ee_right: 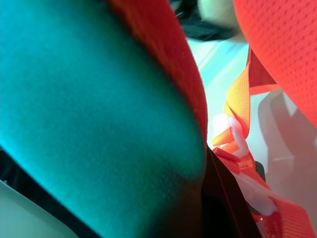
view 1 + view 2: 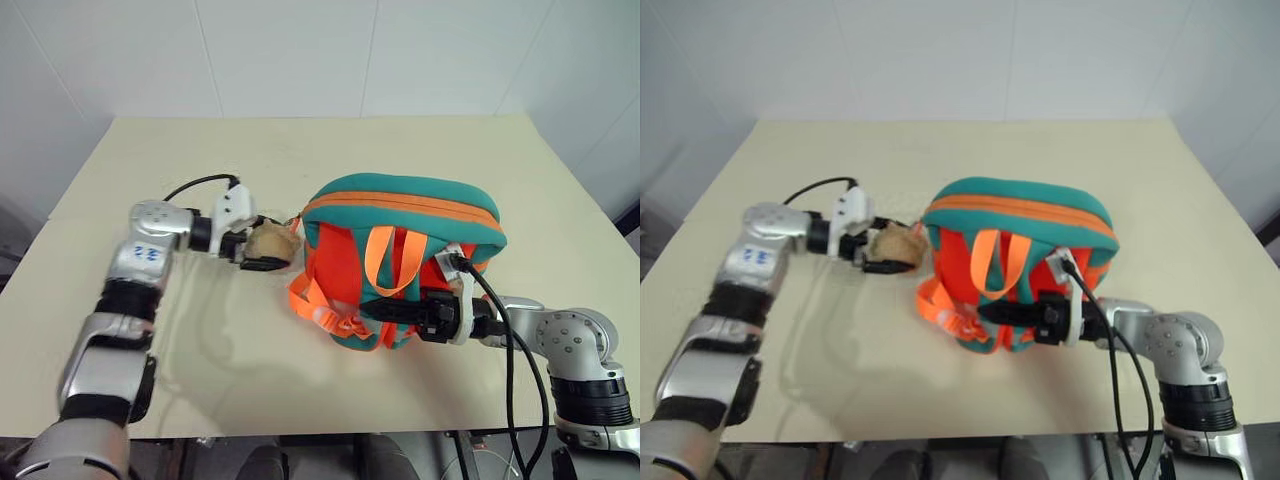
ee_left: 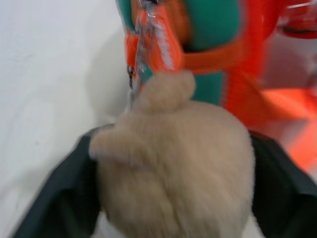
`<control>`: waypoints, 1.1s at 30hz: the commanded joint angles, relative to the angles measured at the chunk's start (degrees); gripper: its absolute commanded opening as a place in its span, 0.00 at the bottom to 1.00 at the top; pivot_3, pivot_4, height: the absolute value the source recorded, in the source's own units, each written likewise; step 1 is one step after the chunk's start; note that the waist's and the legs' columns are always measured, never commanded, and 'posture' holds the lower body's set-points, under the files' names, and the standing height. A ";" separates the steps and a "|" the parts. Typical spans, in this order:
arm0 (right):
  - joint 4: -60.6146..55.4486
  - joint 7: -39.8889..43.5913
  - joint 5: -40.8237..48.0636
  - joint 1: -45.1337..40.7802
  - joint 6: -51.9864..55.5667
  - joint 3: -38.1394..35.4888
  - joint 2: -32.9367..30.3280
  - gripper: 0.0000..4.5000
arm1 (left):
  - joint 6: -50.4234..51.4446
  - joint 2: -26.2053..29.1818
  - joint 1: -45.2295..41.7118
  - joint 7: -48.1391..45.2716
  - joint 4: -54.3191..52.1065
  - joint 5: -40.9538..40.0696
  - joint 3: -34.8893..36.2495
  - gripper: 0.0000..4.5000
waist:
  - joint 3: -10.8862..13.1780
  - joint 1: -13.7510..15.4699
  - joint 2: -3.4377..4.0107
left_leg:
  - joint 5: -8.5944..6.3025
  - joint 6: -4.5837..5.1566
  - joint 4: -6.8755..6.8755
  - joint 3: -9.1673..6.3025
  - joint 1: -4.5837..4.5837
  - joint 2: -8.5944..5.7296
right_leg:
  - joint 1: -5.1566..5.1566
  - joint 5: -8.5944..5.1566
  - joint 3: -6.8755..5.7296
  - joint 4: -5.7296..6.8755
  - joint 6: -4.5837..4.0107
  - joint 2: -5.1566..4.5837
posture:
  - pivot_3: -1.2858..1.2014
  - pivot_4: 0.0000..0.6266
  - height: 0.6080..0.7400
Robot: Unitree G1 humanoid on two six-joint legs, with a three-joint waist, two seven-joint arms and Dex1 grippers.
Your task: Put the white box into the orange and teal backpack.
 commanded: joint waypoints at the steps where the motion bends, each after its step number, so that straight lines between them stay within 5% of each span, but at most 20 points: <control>1: -1.58 0.46 1.02 -2.60 -0.48 -1.86 -1.99 0.33 | 3.94 4.67 1.42 -1.90 -9.81 -4.60 4.29 1.00 | 0.00 -0.02 0.01 | 0.00 0.00 0.00 -0.05 0.00 0.00 | 0.00 0.00 0.00 -0.03 0.00 -0.01 | 0.52 0.24 1.00; 10: -5.84 13.01 -15.32 -2.21 -16.40 3.65 -16.06 0.99 | 19.40 15.42 11.17 -7.07 -24.91 -16.38 10.73 1.00 | 0.03 0.46 0.05 | 0.00 0.00 -0.28 0.04 -0.01 -0.02 | 0.02 -0.01 -0.08 -0.36 0.00 -0.02 | 0.52 0.24 1.00; 16: -2.78 16.73 -19.31 -0.12 -23.10 -0.44 -20.16 0.99 | 24.92 13.26 19.24 -3.59 -35.89 -23.02 12.31 1.00 | 0.06 0.99 0.00 | -0.01 0.01 -0.36 0.15 -0.04 0.00 | 0.02 -0.02 -0.05 -0.51 0.00 -0.05 | 0.52 0.24 1.00; 23: -3.61 22.39 -25.57 12.36 -38.32 -10.58 -23.64 0.99 | 23.89 11.58 28.51 1.64 -41.69 -25.56 16.96 1.00 | 0.07 1.05 -0.01 | -0.01 0.01 -0.42 0.17 -0.02 0.00 | 0.03 -0.02 -0.06 -0.55 0.00 -0.05 | 0.52 0.24 1.00; 33: -2.35 24.54 -23.15 19.07 -39.30 -22.41 -25.96 0.99 | 13.25 9.96 34.81 4.44 -39.01 -22.13 19.52 1.00 | 0.07 0.96 0.00 | 0.01 -0.01 -0.33 0.27 0.32 0.00 | 0.25 0.00 0.05 -0.59 -0.08 -0.05 | 0.52 0.24 1.00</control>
